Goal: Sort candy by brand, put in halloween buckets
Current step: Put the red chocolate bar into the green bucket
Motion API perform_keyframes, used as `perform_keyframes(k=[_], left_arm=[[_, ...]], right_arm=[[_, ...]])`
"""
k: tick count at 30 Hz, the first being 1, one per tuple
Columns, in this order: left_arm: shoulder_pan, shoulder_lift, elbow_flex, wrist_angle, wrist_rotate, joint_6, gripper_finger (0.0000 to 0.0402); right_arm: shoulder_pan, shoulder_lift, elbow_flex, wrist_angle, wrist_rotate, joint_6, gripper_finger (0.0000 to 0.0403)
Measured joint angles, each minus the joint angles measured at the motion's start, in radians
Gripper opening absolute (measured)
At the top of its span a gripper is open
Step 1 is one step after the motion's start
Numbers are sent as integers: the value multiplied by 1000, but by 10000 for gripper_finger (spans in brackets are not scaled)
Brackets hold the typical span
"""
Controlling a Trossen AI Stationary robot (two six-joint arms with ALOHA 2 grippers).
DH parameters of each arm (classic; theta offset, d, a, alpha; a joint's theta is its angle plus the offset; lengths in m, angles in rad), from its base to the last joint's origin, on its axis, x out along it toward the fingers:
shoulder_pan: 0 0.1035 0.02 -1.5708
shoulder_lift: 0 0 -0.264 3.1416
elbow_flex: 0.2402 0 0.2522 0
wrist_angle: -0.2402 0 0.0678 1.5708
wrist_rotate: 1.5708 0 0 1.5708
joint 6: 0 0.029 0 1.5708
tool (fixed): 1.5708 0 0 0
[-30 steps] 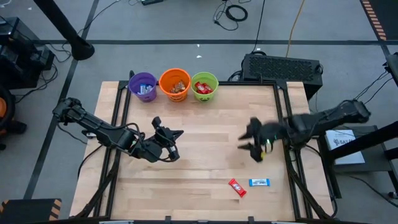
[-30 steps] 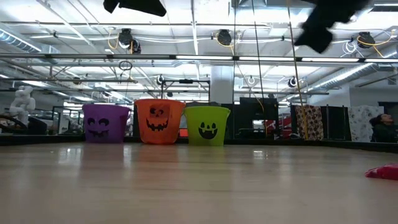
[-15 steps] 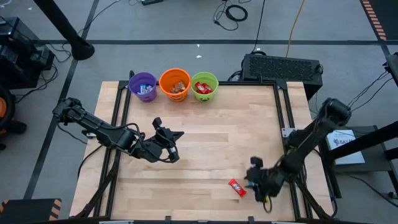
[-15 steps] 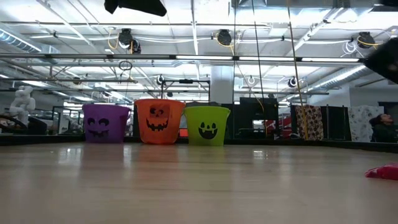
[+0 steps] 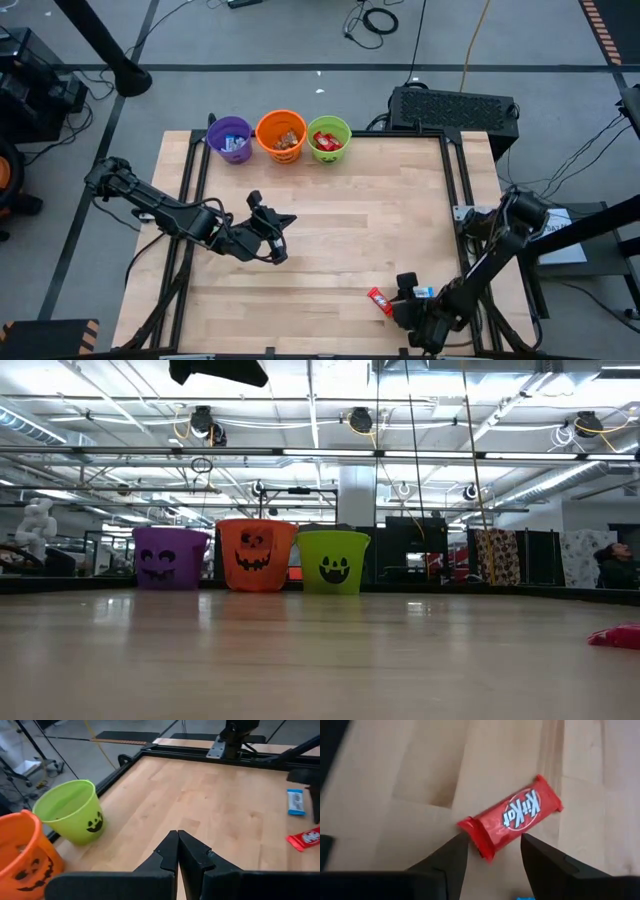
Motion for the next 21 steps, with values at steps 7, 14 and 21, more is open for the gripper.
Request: perform_keyframes(k=[7, 14, 21], left_arm=[[-3, 0, 0, -1, 21, -21, 12], [-3, 0, 0, -1, 24, -22, 12], [-3, 23, 0, 0, 25, -23, 12]], right_arm=[[0, 115, 102, -112, -4, 1, 126], [0, 140, 164, -206, -8, 82, 33], [-1, 140, 218, -277, -17, 77, 8]])
